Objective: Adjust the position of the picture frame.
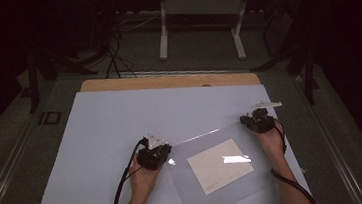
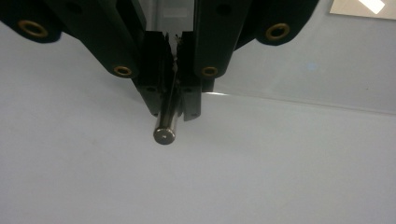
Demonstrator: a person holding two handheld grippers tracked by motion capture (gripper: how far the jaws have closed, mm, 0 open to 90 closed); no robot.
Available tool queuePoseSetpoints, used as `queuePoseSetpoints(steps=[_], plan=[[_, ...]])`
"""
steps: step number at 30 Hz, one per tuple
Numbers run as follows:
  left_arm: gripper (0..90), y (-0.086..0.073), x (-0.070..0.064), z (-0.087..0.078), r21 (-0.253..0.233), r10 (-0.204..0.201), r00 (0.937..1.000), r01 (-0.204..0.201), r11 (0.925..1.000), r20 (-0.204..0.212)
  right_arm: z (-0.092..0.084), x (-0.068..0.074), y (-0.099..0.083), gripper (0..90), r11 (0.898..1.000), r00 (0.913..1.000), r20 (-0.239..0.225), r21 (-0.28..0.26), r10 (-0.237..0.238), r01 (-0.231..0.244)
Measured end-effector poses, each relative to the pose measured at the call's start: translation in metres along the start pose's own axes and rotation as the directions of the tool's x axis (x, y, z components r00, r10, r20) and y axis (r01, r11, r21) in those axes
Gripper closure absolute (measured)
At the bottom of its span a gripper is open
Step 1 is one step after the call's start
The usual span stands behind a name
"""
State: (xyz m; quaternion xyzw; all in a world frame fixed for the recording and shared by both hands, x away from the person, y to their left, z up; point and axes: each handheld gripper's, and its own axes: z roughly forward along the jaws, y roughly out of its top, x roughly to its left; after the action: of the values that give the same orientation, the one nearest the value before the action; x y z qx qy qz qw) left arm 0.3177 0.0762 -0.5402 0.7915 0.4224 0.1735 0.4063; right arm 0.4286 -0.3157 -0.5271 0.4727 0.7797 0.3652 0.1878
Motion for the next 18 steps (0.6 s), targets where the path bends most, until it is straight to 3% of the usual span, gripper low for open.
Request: queuePoseSetpoints(steps=[5,11,18], plan=[[83.9,0.001,0.007,0.0,0.0,-0.037,0.9984,0.037,0.9993,0.044,0.0,0.0,0.001,84.9,1.0,0.9996,0.003,0.007,0.029,-0.029],[83.8,0.004,0.012,-0.001,0.016,-0.05,0.9978,0.049,0.9987,0.044,-0.003,0.002,0.008,84.6,0.996,0.9975,0.006,0.055,0.071,-0.071],[83.2,0.01,0.031,-0.008,0.009,-0.084,0.996,0.084,0.9964,0.031,-0.009,0.011,0.014,84.3,0.995,0.9972,-0.02,0.078,0.072,-0.07]])
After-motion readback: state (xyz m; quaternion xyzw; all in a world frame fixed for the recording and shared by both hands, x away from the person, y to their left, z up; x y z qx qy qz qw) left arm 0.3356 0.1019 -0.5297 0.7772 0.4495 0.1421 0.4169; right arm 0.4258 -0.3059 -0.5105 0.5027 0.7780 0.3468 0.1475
